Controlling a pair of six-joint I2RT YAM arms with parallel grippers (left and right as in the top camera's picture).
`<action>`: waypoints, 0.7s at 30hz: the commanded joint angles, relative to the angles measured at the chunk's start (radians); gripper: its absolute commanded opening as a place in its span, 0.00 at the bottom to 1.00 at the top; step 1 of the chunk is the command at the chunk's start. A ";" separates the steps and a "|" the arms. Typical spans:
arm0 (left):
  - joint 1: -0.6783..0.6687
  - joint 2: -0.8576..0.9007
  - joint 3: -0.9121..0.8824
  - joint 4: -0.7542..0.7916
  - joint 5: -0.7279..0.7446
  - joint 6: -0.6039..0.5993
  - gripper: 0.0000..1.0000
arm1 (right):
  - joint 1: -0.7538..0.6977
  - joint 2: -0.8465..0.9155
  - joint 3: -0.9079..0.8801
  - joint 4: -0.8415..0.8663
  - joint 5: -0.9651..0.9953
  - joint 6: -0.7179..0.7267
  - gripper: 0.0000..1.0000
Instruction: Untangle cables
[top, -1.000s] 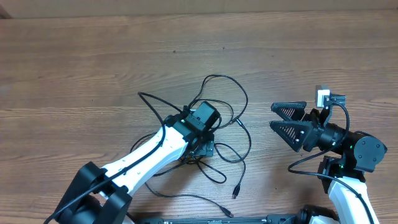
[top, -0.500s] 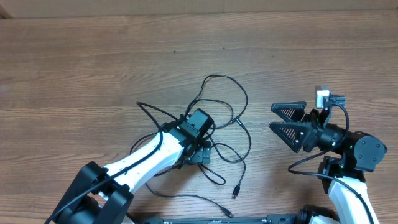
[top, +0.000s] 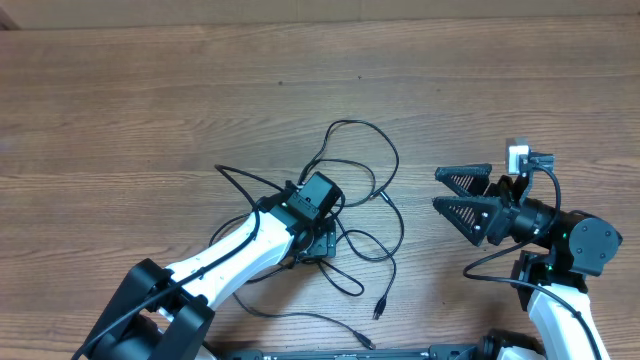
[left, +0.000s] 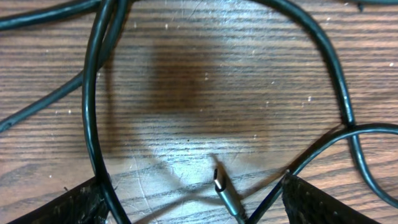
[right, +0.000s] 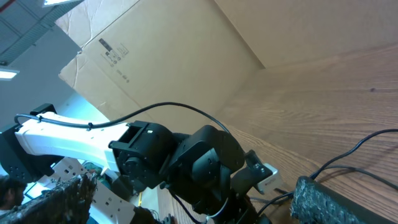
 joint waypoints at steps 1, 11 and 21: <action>0.004 -0.020 -0.026 0.006 -0.030 -0.072 0.83 | -0.005 -0.002 0.007 0.005 -0.002 -0.004 1.00; 0.003 -0.020 -0.040 0.044 -0.044 -0.107 0.51 | -0.005 -0.002 0.007 0.005 -0.002 -0.004 1.00; 0.003 -0.020 -0.040 0.056 -0.045 -0.106 0.20 | -0.005 -0.002 0.007 0.004 -0.003 -0.004 1.00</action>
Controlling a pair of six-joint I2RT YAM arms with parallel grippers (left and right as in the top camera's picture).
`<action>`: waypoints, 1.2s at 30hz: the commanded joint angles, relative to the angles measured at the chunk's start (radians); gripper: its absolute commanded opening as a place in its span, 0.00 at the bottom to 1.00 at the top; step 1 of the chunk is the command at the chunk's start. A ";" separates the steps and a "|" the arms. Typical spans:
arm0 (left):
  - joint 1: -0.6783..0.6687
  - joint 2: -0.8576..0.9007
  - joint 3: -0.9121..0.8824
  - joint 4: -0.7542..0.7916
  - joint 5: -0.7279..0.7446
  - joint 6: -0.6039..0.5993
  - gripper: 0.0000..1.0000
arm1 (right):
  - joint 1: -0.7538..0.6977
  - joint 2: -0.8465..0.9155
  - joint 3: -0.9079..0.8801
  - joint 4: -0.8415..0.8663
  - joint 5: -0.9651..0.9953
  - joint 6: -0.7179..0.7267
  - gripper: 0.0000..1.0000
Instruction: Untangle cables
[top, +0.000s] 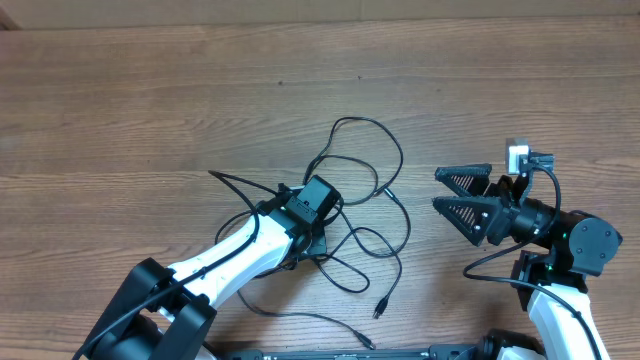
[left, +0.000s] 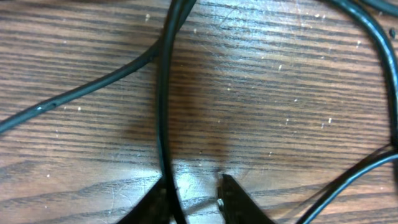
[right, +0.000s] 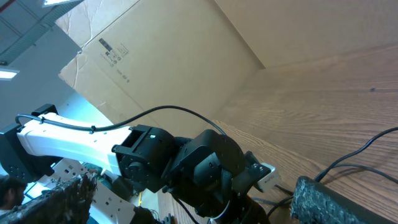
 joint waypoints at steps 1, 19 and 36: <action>0.003 -0.020 -0.007 0.005 -0.017 -0.007 0.11 | -0.005 -0.002 0.007 0.004 -0.002 -0.003 1.00; 0.005 -0.206 0.319 -0.220 -0.055 0.340 0.04 | -0.005 -0.002 0.007 0.000 -0.002 -0.007 1.00; 0.005 -0.460 1.088 -0.388 -0.377 0.619 0.04 | -0.005 -0.001 0.007 -0.019 -0.039 -0.004 1.00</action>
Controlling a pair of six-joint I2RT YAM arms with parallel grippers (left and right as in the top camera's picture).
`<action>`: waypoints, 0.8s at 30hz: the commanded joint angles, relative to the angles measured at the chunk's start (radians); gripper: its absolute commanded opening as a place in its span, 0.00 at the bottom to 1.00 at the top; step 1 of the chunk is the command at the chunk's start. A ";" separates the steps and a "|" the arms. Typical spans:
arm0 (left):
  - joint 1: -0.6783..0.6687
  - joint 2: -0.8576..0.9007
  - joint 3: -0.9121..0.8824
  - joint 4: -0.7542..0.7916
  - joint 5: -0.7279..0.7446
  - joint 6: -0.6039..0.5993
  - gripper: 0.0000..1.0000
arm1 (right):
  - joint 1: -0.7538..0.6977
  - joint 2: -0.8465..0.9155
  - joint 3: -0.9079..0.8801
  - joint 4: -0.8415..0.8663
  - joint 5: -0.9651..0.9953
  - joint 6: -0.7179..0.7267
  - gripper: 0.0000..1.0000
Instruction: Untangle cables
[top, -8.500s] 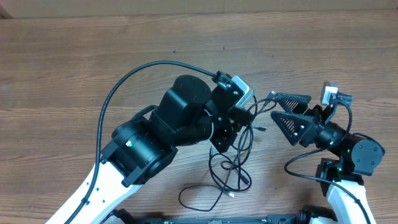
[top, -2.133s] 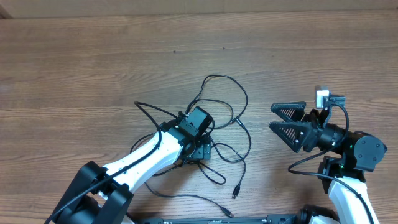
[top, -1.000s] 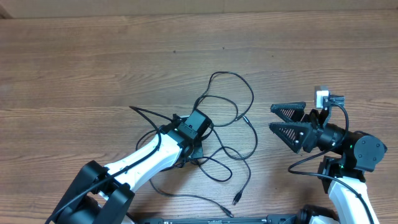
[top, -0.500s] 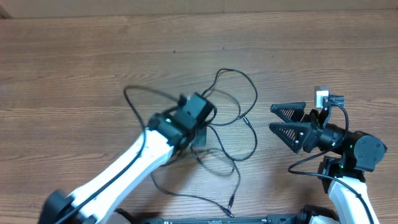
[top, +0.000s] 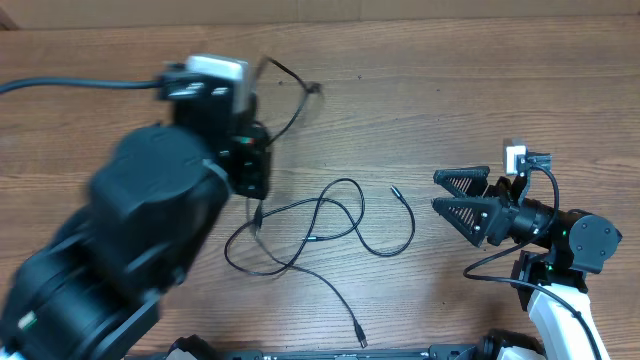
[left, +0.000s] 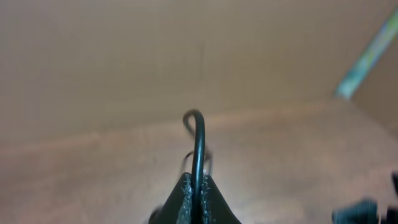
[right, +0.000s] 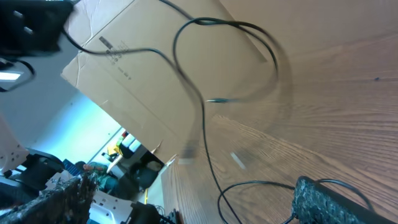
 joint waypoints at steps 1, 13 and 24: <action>0.004 -0.028 0.058 0.032 -0.093 0.080 0.05 | -0.004 -0.001 0.007 0.013 -0.014 -0.002 1.00; 0.004 -0.020 0.061 0.035 0.041 0.097 0.04 | -0.003 -0.001 0.007 0.013 -0.019 0.001 1.00; 0.001 0.122 0.060 -0.061 0.428 0.117 0.04 | -0.004 -0.001 0.007 0.005 -0.008 0.005 1.00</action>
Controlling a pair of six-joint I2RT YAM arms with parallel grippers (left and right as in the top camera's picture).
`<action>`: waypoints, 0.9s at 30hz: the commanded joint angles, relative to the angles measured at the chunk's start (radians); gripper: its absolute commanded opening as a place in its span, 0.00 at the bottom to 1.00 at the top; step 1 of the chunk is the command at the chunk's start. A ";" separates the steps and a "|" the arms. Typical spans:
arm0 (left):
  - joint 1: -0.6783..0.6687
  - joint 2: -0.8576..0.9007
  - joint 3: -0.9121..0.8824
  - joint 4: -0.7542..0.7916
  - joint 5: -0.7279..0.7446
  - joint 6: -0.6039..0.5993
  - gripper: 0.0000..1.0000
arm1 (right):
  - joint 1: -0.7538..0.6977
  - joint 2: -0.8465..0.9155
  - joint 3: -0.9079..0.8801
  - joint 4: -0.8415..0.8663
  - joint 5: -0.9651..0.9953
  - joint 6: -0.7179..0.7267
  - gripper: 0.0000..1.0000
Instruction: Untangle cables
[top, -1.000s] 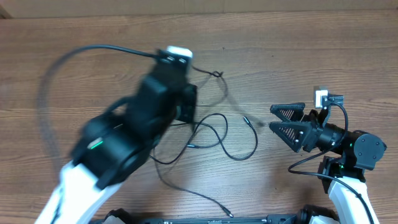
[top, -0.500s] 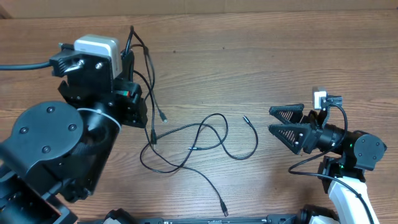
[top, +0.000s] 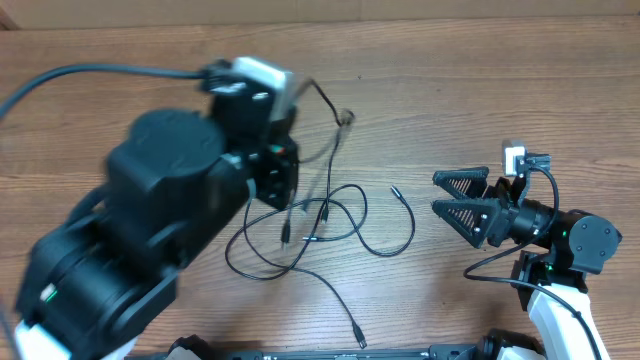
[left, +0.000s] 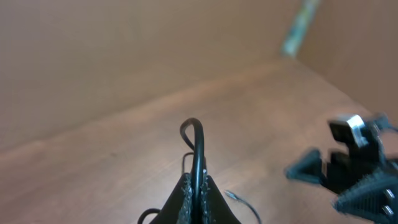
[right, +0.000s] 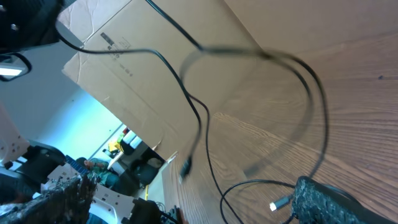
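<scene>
My left gripper (left: 198, 179) is raised high above the table and shut on a thin black cable (left: 198, 140), which loops up just past its fingertips. In the overhead view that held cable (top: 335, 140) hangs down from my left arm (top: 170, 200), its plug dangling over the table. Two other black cables (top: 340, 215) lie in loose crossing loops on the wood. My right gripper (top: 460, 205) stands open to the right of them with nothing between its fingers. In the right wrist view my right gripper (right: 193, 183) faces the dangling cable (right: 199, 124).
The wooden table (top: 500, 90) stretches behind and to both sides of the cables. One cable end (top: 358, 340) lies near the front edge. A cardboard box (right: 161, 43) stands beyond the table's far edge. A silver plug (right: 278, 204) lies near my right finger.
My raised left arm has moved to the right with the cable still in its gripper, so the dangling plug now hangs over the loops on the table. The right arm has not moved.
First my left gripper was open low over the tangle with a plug between its fingers. Then it was closing on a cable at the table. Later it was high up, shut on that cable, the tangle spread into loose loops. Now it holds it further right.
</scene>
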 joint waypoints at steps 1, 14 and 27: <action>0.001 0.068 0.014 -0.006 0.215 0.030 0.04 | -0.004 -0.001 0.007 -0.005 0.006 0.004 1.00; -0.139 0.168 0.014 0.005 0.344 0.035 0.04 | -0.003 0.000 0.007 -0.082 0.051 -0.007 1.00; -0.277 0.197 0.014 0.062 0.346 0.025 0.05 | -0.004 0.000 0.007 -0.159 0.073 -0.034 1.00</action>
